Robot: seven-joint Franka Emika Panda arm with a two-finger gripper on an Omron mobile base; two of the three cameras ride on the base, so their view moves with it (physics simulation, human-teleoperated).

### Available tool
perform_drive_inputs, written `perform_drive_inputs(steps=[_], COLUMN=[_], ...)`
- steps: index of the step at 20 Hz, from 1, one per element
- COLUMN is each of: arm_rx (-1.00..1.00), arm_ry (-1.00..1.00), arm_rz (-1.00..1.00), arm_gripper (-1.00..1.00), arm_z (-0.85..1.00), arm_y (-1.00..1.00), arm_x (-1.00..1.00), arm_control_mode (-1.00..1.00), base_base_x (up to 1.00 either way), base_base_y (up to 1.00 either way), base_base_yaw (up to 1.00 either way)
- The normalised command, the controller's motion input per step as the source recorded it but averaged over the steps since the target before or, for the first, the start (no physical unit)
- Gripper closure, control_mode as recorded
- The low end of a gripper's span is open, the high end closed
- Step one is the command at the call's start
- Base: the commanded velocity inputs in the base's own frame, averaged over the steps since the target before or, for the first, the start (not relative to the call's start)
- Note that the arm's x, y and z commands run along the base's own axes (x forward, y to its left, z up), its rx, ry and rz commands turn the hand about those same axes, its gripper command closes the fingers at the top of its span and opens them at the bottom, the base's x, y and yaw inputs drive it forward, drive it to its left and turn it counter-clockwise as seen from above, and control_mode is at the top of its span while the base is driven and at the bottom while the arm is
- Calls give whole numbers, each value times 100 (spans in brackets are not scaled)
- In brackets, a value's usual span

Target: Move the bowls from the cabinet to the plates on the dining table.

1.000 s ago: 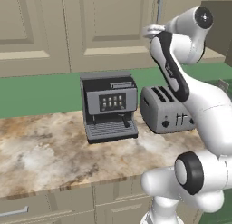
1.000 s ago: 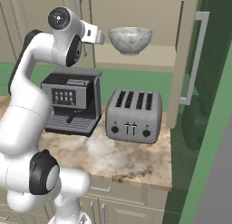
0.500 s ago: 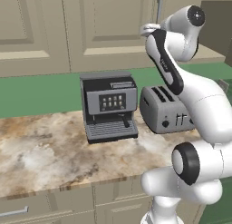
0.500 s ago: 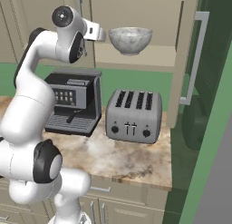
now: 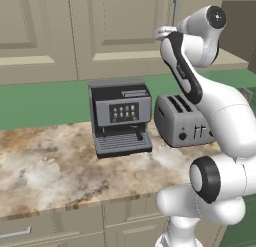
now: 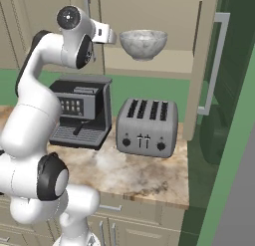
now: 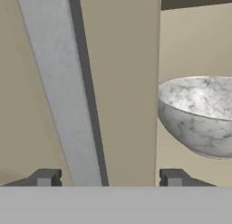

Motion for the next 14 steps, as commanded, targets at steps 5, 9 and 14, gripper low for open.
perform_drive_inputs(steps=[5,9,14], arm_rx=[0,0,0], arm_ry=[0,-3,-8], arm_rz=[-3,-1,0], arm_gripper=[100,100,100], arm_z=[-1,0,0], arm_y=[3,10,16], arm_x=[18,-1,-37], arm_control_mode=[-100,-100,-100], base_base_x=[0,0,0], base_base_y=[0,0,0], base_base_yaw=[0,0,0])
